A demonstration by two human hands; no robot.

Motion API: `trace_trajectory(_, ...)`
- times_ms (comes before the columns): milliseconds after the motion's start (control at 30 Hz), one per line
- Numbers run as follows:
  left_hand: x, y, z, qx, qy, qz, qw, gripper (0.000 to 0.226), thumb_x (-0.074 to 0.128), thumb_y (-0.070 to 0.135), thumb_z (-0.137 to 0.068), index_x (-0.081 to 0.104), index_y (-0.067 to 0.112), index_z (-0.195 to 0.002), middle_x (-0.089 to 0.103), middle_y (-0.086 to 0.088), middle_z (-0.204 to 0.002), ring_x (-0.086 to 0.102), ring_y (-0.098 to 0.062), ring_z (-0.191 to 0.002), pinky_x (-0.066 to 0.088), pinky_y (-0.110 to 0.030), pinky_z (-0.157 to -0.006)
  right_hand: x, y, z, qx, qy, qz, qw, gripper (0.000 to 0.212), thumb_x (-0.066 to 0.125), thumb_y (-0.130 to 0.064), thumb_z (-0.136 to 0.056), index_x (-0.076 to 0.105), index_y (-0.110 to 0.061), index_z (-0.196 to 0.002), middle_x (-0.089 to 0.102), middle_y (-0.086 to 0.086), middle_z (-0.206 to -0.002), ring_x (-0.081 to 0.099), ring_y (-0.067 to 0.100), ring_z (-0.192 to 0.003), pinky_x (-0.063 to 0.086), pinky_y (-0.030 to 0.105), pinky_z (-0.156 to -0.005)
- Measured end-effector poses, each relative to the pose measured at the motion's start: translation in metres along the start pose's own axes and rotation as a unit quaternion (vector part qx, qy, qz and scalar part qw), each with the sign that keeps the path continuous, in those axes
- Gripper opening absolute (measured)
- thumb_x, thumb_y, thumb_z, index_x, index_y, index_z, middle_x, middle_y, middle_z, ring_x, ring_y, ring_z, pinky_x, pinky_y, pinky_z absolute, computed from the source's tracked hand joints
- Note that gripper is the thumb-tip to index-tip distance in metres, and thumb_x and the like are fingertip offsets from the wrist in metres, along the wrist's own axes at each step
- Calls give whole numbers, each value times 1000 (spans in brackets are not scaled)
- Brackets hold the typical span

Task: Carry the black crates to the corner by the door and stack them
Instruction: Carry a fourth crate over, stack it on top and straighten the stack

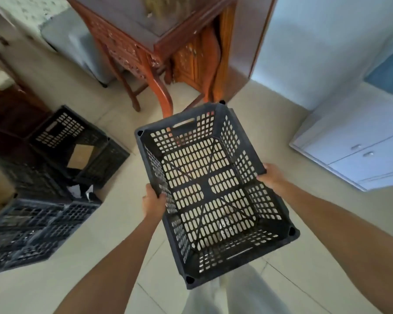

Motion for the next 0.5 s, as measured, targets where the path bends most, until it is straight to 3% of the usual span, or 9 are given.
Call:
trace_trajectory(200,45,91,30,127,-64,-93,985,31,52,10,-96,42,2,-125,63,-23,-110,63,-40,-95,54,-46,-74,-79,82,71,71,70,-73,992,28,61,-6,-87,64,-7,-114,68,14,-100,60,25,-84,48,37,-84)
trace_trajectory(367,110,167,83,238,-118,-156,951,30,52,11,-95,44,2,-123,66,-24,-106,65,-41,-93,56,-52,-80,-133,173,137,137,149,-144,969,25,60,-5,-86,63,-8,-111,64,6,-84,59,23,-77,50,35,-77)
trace_trajectory(500,176,220,143,313,-169,-186,916,30,55,11,-95,46,1,-121,65,-24,-110,64,-41,-99,55,-49,-84,-168,259,191,188,199,-187,943,29,60,-4,-85,64,-7,-114,67,17,-104,62,32,-93,49,37,-84)
Point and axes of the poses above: each hand's wrist, its own z-axis away from the middle knuckle, its own x-axis out of the palm, y = z × x, the point moved 9 cm from there along -z, towards the middle knuckle
